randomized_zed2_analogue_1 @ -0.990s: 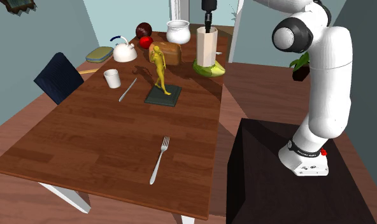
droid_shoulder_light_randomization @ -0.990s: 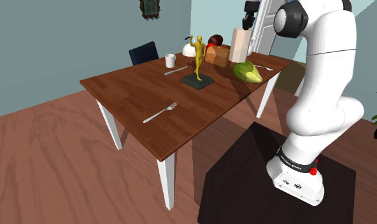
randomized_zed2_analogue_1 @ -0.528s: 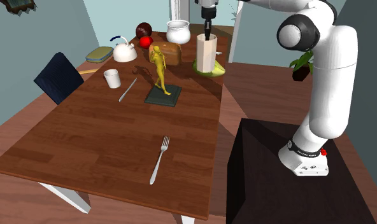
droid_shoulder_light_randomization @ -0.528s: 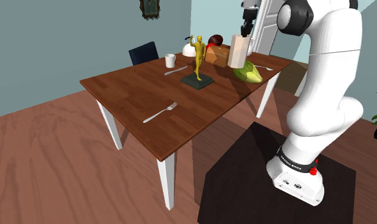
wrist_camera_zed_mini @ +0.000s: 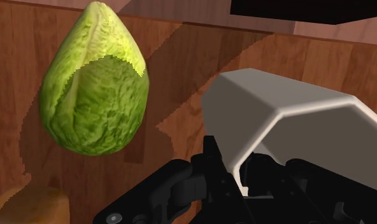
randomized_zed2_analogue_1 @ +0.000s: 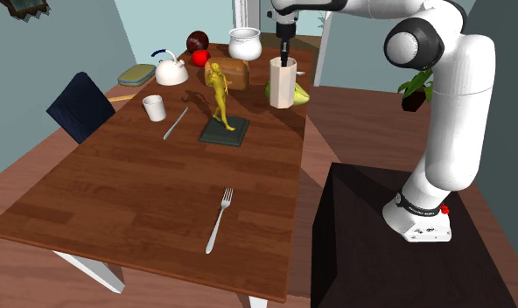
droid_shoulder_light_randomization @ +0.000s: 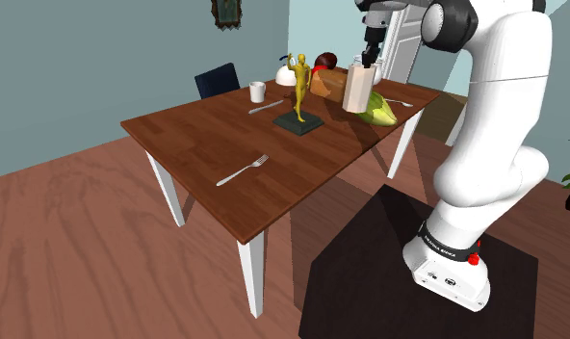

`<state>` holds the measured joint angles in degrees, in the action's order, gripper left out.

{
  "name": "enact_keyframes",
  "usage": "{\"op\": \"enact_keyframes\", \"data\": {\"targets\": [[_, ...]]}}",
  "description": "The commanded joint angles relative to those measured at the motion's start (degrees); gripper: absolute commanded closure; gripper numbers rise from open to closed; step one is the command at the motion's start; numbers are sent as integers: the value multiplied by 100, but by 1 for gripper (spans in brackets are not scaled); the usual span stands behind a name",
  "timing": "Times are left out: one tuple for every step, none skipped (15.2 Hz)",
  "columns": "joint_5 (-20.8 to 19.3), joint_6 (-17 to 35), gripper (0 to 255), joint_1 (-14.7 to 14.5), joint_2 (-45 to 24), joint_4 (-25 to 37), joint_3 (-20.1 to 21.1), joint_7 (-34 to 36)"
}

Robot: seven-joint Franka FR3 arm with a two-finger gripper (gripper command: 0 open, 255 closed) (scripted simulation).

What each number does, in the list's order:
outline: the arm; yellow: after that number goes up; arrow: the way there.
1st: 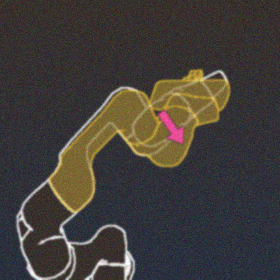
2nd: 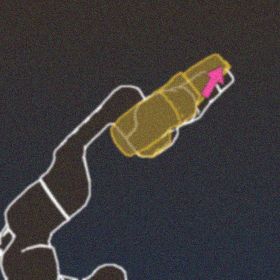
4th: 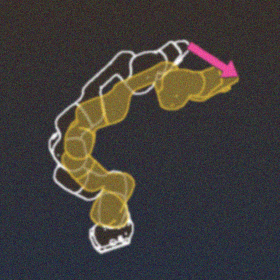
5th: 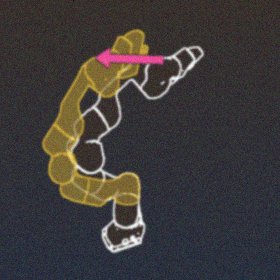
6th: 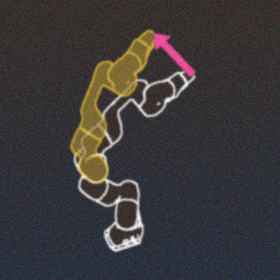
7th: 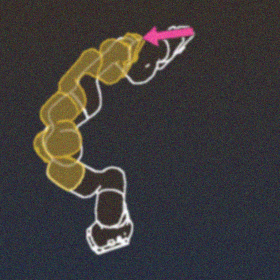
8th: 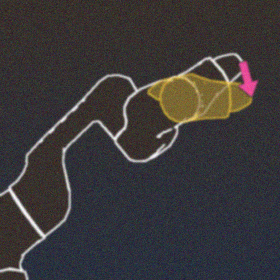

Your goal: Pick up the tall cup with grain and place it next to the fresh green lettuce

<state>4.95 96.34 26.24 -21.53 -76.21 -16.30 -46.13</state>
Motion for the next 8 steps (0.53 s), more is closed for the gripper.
{"op": "enact_keyframes", "data": {"targets": [[-10,192,255,-23,47,-229,3,6],[-11,272,255,-28,53,-315,4,6],[-11,351,255,-33,57,-398,6,5],[-11,429,255,-38,59,-479,7,4],[-10,506,255,-42,60,-557,9,4],[-9,583,255,-46,59,-633,10,3],[-8,659,255,-50,57,-707,12,1],[-6,734,255,-53,53,-779,14,0]]}}
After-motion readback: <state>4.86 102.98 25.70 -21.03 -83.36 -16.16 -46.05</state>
